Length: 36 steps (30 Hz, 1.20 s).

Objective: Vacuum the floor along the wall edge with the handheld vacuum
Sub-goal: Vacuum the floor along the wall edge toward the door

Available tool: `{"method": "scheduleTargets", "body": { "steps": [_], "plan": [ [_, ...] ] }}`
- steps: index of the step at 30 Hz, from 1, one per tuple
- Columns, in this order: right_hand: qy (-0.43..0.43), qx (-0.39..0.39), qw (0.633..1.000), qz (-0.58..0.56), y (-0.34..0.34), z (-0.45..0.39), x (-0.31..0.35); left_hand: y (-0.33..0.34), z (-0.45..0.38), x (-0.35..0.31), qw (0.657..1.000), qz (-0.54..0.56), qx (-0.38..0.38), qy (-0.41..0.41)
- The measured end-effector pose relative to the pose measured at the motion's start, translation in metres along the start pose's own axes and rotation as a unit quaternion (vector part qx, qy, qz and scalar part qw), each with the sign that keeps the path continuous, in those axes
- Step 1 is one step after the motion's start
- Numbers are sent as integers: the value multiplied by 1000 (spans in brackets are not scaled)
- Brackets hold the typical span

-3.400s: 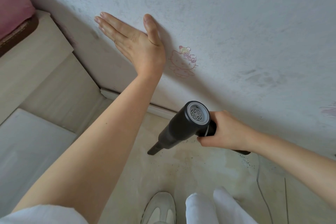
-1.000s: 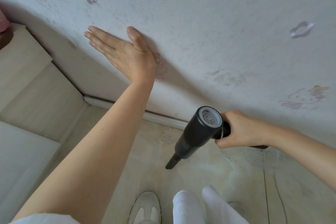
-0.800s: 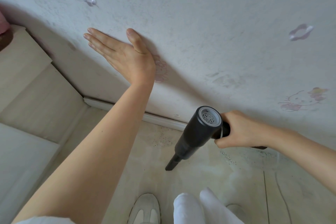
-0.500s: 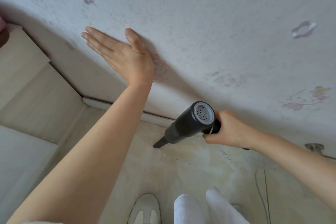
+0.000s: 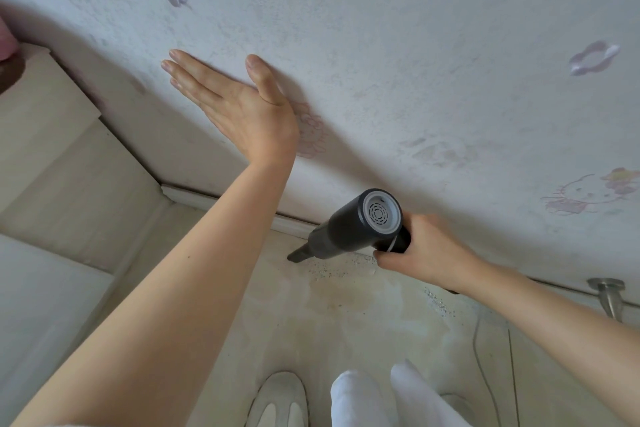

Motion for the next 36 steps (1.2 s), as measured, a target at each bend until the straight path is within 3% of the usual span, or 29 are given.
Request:
{"method": "scheduleTargets", "body": {
  "steps": [18, 36],
  "plan": [
    [8, -2, 999, -41, 10, 0, 2, -1, -1, 0, 1000, 5, 13, 7],
    [7, -22, 999, 38, -5, 0, 1, -2, -2, 2, 999, -13, 30, 13]
  ]
}}
Point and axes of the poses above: each hand's wrist, its own z-axis away from the middle knuckle, its own y-axis out of the palm, x = y × z, the point moved 7 cm from there along -z, towards the middle knuckle, and after that the axes turned 14 degrees about -y, right-handed, at the moved point
